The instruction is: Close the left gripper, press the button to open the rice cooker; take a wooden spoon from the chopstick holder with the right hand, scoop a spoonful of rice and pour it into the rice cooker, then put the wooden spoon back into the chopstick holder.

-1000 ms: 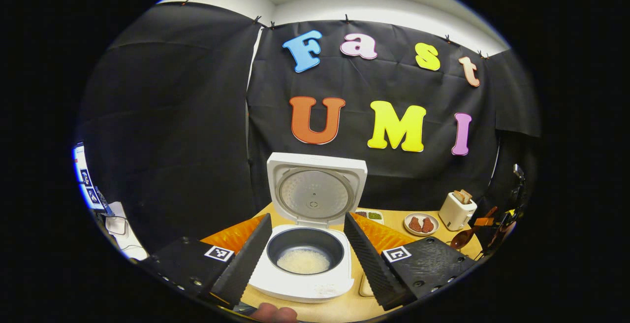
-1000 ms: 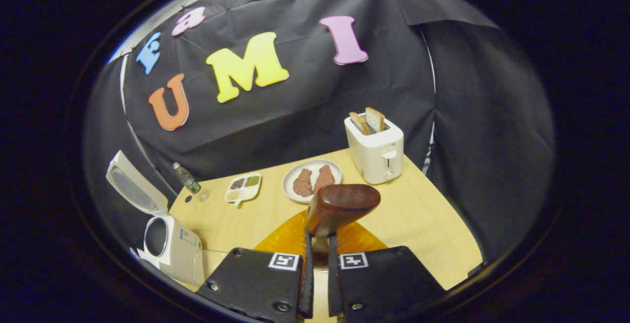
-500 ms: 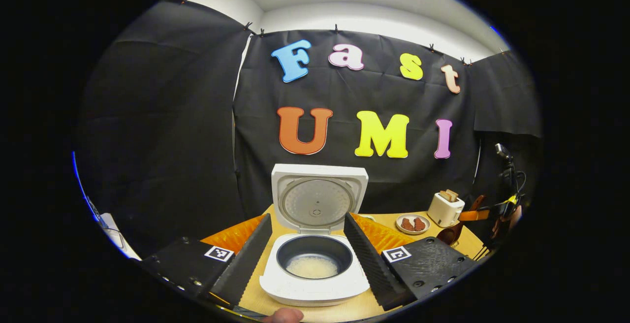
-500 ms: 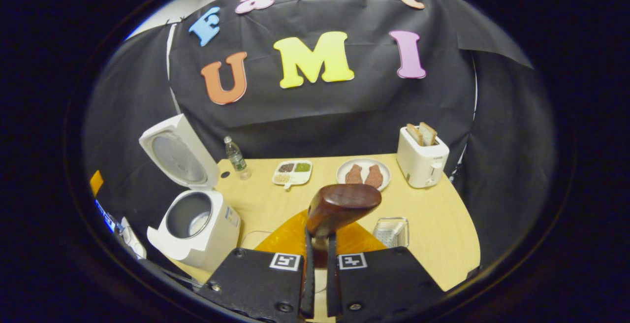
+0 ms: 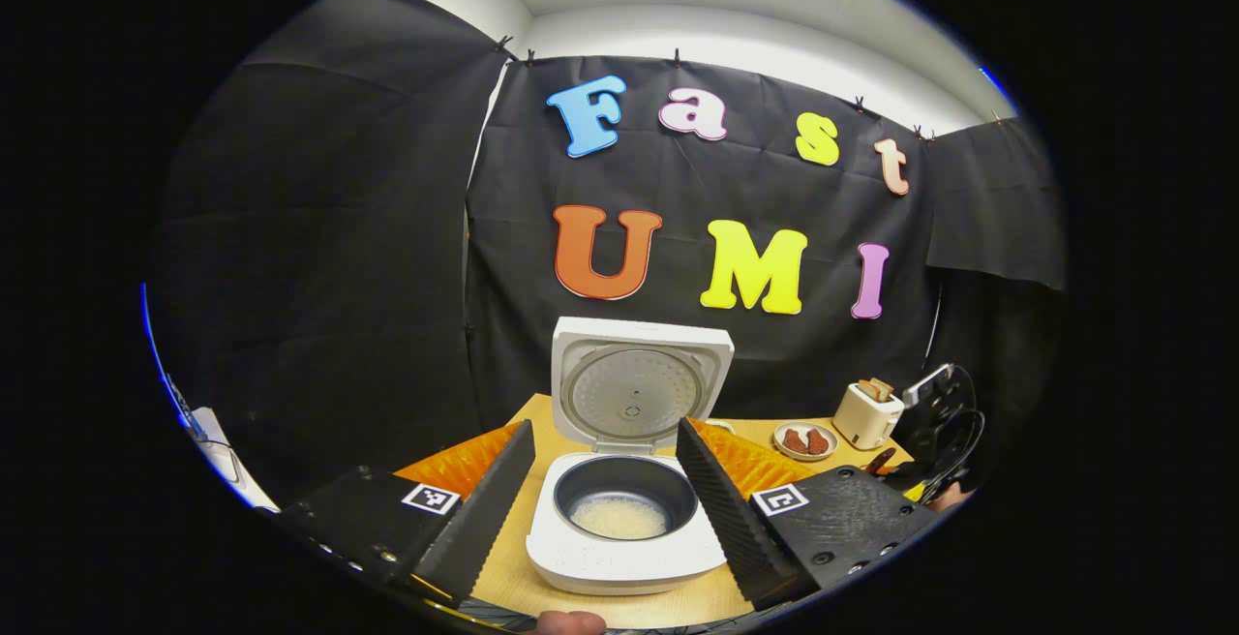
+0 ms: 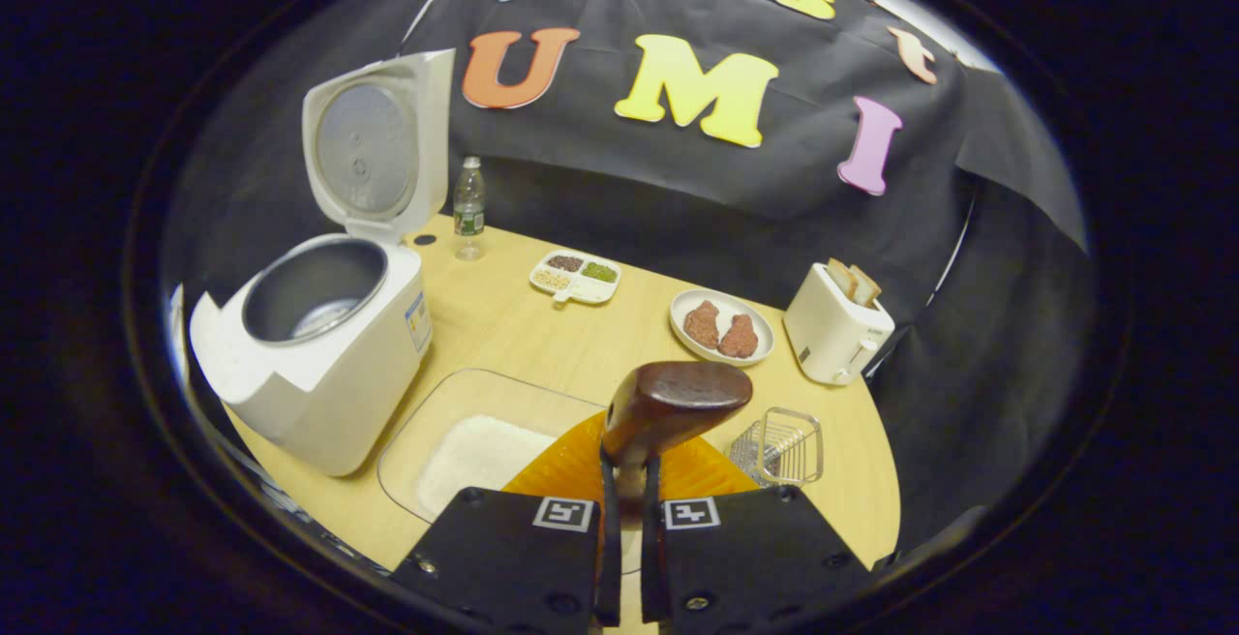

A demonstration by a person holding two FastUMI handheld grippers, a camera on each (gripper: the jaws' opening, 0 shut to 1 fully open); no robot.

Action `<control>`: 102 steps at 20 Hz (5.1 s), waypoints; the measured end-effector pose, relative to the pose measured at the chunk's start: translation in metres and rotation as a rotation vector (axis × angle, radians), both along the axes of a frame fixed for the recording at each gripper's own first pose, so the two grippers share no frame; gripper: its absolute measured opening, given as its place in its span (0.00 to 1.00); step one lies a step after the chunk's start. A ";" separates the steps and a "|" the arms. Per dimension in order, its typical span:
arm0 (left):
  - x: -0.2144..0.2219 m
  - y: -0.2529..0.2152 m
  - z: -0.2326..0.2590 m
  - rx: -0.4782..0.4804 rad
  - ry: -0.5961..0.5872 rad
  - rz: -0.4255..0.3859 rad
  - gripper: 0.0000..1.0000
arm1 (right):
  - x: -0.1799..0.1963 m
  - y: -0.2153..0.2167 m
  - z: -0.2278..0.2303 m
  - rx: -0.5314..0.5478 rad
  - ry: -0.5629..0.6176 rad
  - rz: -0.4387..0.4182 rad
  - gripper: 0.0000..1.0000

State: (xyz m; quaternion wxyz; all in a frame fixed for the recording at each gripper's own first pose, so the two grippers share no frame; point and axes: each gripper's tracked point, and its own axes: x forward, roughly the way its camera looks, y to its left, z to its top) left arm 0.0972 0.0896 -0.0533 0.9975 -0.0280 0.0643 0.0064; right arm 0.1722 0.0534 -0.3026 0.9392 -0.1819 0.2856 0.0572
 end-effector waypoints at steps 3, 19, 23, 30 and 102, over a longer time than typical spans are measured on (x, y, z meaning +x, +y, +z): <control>-0.005 0.007 -0.005 -0.011 0.034 0.022 0.94 | -0.001 0.009 -0.019 -0.104 -0.021 0.016 0.18; -0.032 -0.004 -0.026 -0.017 0.117 0.044 0.95 | -0.016 0.084 -0.047 0.531 0.240 -0.086 0.13; -0.028 -0.017 -0.030 -0.015 0.127 0.029 0.95 | -0.021 0.080 -0.042 0.742 0.321 -0.193 0.13; -0.020 -0.043 -0.028 -0.010 0.129 0.014 0.94 | -0.015 0.057 -0.039 1.006 0.368 -0.317 0.13; -0.074 0.077 -0.029 -0.080 0.031 0.273 0.94 | 0.029 0.313 0.143 0.103 -0.247 0.654 0.13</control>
